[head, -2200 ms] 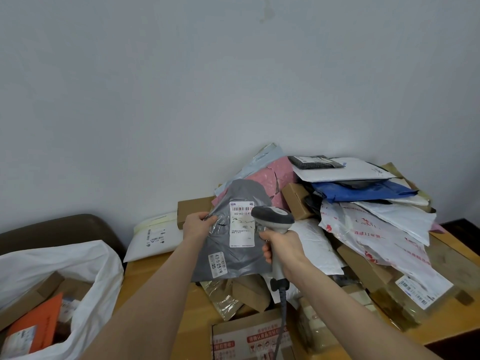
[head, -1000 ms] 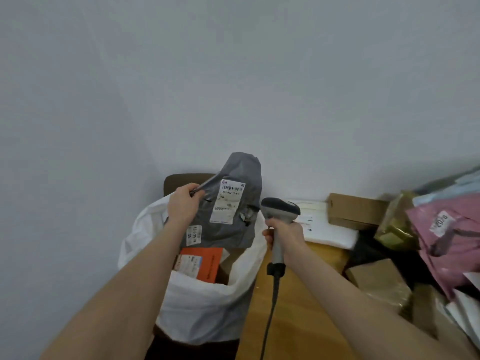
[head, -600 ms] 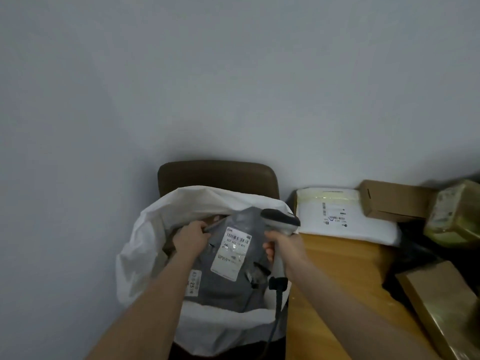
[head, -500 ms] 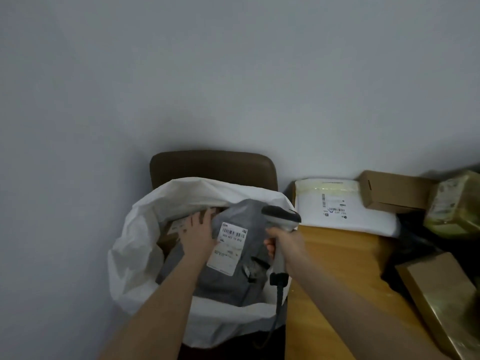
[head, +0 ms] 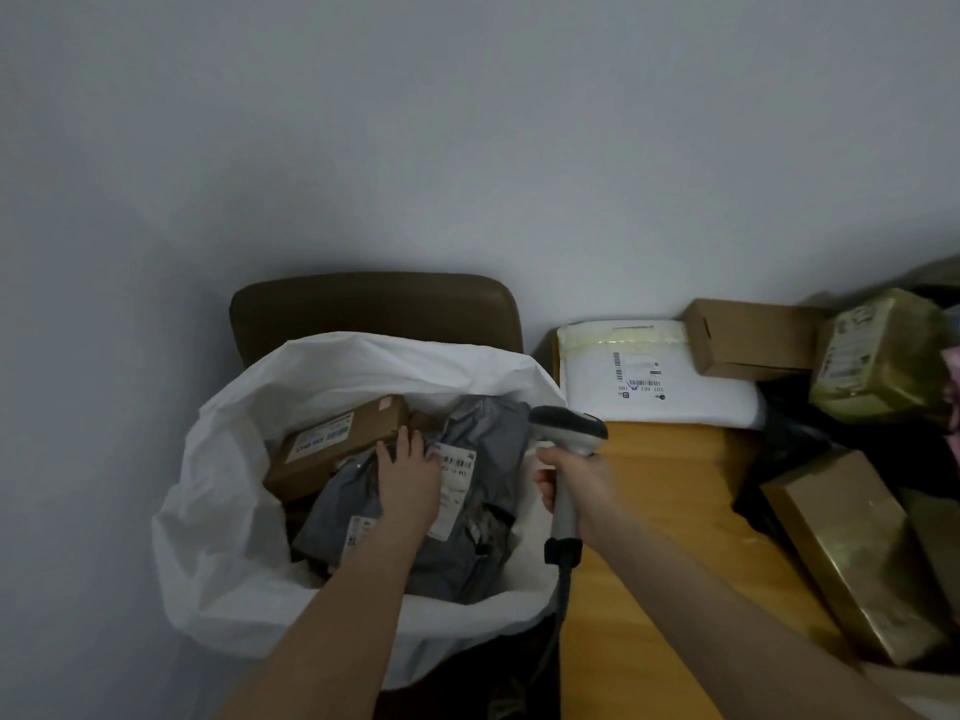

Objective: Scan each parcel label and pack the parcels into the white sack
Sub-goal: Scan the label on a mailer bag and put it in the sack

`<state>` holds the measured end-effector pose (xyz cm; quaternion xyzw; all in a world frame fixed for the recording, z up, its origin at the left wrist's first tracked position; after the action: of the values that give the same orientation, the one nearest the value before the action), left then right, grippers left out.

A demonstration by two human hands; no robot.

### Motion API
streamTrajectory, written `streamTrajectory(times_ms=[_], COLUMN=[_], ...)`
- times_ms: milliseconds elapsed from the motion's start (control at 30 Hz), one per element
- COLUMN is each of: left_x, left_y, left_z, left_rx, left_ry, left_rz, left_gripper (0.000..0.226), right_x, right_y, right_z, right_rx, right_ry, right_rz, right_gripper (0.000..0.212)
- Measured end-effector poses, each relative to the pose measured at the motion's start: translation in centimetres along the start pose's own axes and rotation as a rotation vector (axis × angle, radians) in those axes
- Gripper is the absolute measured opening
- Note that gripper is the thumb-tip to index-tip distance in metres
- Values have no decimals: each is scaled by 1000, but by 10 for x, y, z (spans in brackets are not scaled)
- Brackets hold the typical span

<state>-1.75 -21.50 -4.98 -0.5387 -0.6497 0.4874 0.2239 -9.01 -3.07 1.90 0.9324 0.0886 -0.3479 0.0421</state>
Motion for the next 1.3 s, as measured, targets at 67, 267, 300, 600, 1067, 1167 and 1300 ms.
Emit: streamTrajectory(times_ms=[67, 267, 300, 600, 1067, 1167, 1300], left_x=[5, 35, 45, 177, 415, 454, 499], left_y=[-8, -59, -70, -133, -189, -196, -205], left_z=[-3, -16, -21, -109, -226, -226, -210], left_rx=[68, 232, 257, 388, 466, 466, 437], left_ry=[-13, -24, -22, 68, 382, 452, 525], left_rz=[-52, -220, -237, -212, -173, -183, -201], left_gripper=[53, 43, 44, 44, 47, 45, 44], right_x=[-1, -5, -4, 25, 58, 51, 34], right_y=[-7, -42, -51, -187, -447, -486, -529], right_z=[-7, -35, -42, -111, -187, -186, -173], right_rx=[-13, -42, -46, -45, 177, 248, 330], right_ry=[-8, -68, -71, -112, -207, -210, -196], right_rz=[13, 38, 50, 151, 226, 258, 275], right_gripper=[14, 9, 8, 9, 9, 10, 18])
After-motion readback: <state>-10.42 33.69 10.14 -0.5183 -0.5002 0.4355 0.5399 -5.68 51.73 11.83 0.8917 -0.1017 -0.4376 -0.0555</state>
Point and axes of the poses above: each hand's wrist, its own z-axis towards the middle knuckle, its own y-axis out of the palm, x = y × z, the point moved 2 cm from there along z, towards the middle knuckle, and after that the axes turned 1 degree about x, right-handed, at the moved point
